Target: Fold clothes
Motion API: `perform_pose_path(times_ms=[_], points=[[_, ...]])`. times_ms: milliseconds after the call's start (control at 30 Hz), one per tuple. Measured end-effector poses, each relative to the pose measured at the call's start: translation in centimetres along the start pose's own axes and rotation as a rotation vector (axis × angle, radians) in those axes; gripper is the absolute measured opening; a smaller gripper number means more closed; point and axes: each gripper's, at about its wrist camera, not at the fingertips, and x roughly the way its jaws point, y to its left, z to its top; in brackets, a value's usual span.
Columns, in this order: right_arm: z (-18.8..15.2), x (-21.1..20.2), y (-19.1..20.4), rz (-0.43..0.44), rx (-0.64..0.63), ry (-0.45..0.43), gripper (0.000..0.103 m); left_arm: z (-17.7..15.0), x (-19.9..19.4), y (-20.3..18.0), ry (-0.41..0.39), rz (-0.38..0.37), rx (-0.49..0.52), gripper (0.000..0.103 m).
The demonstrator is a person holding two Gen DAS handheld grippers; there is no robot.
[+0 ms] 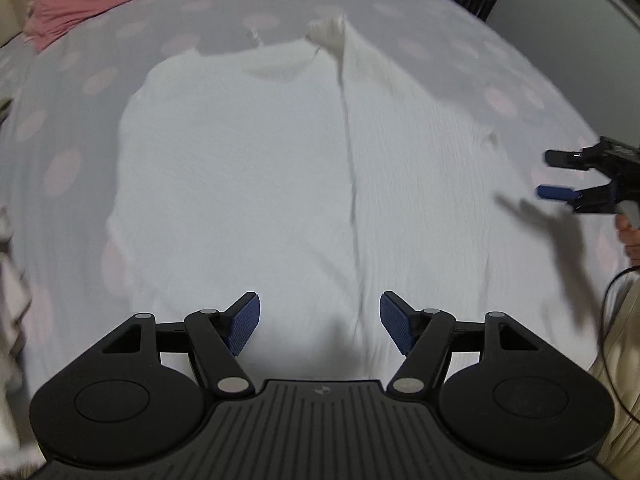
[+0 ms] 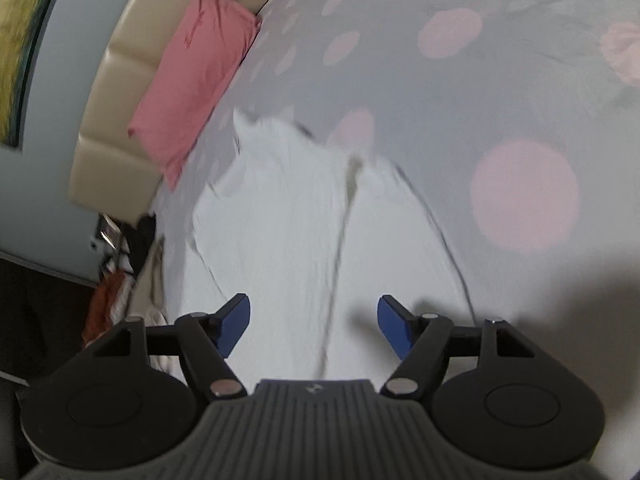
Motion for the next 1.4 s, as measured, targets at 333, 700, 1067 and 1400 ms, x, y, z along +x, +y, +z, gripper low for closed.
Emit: perform_pose_path(times_ms=[333,700,1067,1400], points=[[6.8,5.0,-0.8,0.014,0.13,-0.009,0.073,9.1,7.0,1.4,-0.168,-0.083,-0.197,0.065],[9.4,9.5,-3.0,0.091,0.183,0.041,0.073,17.1,15.2,2.8,-0.193,-0.101,-0.266,0.065],[10.2,10.3,-5.0,0.241,0.289,0.051,0.073,20.9,17.9,-0.3,-0.129,-0.179,-0.103,0.064],[9.5,10.7,-4.2,0.236,0.233,0.072,0.066,22.2,18.6,-1.8,-0.095,-0.239,-0.103,0.057]])
